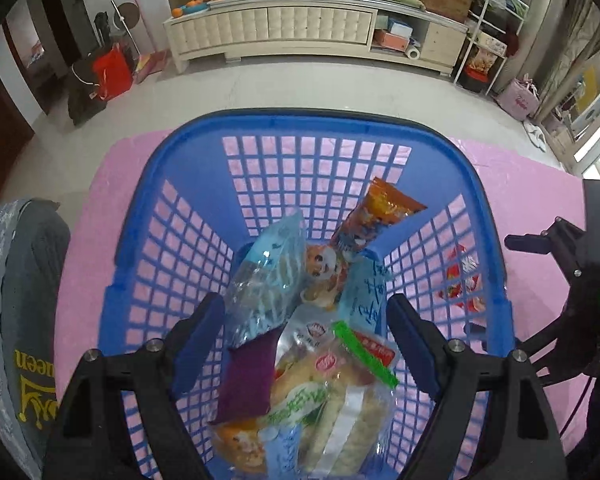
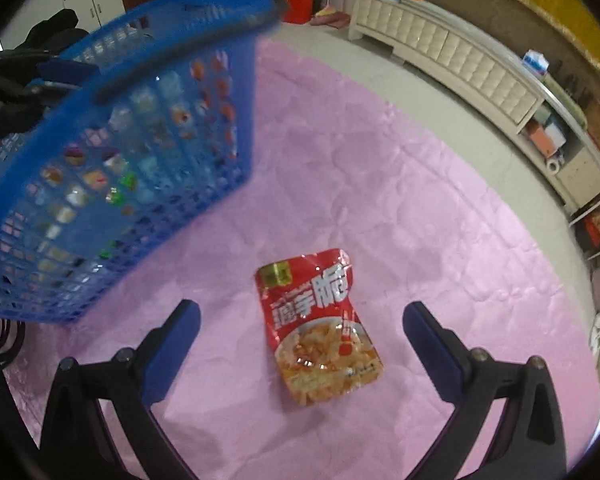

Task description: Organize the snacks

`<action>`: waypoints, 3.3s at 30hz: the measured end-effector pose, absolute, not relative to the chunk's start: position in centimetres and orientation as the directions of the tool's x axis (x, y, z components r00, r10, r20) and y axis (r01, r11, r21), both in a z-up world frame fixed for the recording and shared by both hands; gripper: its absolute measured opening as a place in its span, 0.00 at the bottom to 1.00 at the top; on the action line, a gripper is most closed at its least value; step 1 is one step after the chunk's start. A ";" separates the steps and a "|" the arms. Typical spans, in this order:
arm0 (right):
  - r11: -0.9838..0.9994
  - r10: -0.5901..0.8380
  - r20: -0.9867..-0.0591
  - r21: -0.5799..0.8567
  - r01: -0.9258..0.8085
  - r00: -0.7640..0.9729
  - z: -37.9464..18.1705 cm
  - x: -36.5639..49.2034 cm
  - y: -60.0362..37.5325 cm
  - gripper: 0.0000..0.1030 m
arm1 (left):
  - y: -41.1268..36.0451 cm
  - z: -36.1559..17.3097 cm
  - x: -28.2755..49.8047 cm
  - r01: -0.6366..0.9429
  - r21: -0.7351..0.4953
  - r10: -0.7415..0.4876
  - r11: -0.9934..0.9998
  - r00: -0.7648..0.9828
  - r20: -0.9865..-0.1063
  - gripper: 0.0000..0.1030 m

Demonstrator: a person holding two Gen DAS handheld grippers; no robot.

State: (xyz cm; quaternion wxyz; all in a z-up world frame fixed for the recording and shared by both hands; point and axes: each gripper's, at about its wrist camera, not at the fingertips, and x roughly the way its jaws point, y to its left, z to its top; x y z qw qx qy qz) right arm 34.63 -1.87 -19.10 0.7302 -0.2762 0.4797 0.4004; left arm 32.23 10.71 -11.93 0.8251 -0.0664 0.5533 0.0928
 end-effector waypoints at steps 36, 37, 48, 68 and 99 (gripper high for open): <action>0.580 0.460 -0.831 0.016 -0.815 0.311 -4.6 23.6 -5.2 0.31 | 9.6 -2.7 21.6 -0.157 -0.039 0.048 0.987 0.516 -0.855 0.79; 0.578 0.462 -0.826 0.005 -0.816 0.322 -4.0 23.1 -4.9 0.31 | 9.4 -2.3 21.3 -0.151 -0.038 0.047 0.988 0.522 -0.852 0.79; 0.580 0.476 -0.806 -0.013 -0.815 0.352 -2.0 21.7 -0.7 0.32 | 11.7 -0.8 18.3 -0.126 -0.063 0.020 0.990 0.570 -0.821 0.79; 0.586 0.383 -0.859 -0.059 -0.808 0.340 -6.3 24.7 8.0 0.33 | 17.9 -3.5 19.3 -0.170 -0.076 0.039 0.983 0.585 -0.810 0.79; 0.817 0.495 -0.695 0.167 -0.552 0.522 -5.2 14.6 -3.8 0.58 | 11.7 -3.7 8.9 -0.289 -0.169 0.099 0.942 0.722 -0.685 0.79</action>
